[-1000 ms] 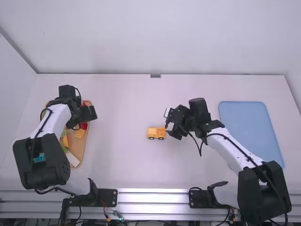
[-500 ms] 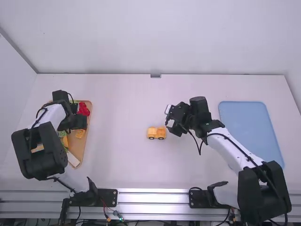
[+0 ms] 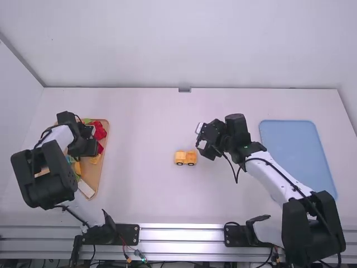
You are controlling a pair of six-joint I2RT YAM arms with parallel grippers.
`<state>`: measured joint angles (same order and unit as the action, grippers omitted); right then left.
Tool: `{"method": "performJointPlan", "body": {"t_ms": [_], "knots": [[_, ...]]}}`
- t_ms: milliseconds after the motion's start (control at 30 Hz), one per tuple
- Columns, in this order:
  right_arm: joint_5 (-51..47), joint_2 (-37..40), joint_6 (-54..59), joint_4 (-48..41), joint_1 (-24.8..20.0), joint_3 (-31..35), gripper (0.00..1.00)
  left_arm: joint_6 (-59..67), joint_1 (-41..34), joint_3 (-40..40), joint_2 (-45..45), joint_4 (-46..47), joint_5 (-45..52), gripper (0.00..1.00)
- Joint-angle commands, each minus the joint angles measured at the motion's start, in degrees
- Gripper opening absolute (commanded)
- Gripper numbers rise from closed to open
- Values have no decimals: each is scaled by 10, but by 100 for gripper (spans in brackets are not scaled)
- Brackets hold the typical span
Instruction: Assemble lego blocks to make yellow taxi
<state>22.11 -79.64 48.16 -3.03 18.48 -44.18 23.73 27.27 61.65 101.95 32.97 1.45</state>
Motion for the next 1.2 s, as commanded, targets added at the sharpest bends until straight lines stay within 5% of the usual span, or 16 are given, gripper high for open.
{"method": "performJointPlan", "body": {"t_ms": [0,433,700,1167], "knots": [[1,10,-4,3,-1,-1,99,14,1,-24,2,-9,2,60],[-12,10,-4,12,-1,-3,98,22,0,-58,3,-46,26,47],[-12,10,-4,3,-1,-10,99,-102,0,-66,3,-42,22,41],[-12,10,-4,-4,-1,-10,99,-153,-6,-94,3,-64,22,42]]}}
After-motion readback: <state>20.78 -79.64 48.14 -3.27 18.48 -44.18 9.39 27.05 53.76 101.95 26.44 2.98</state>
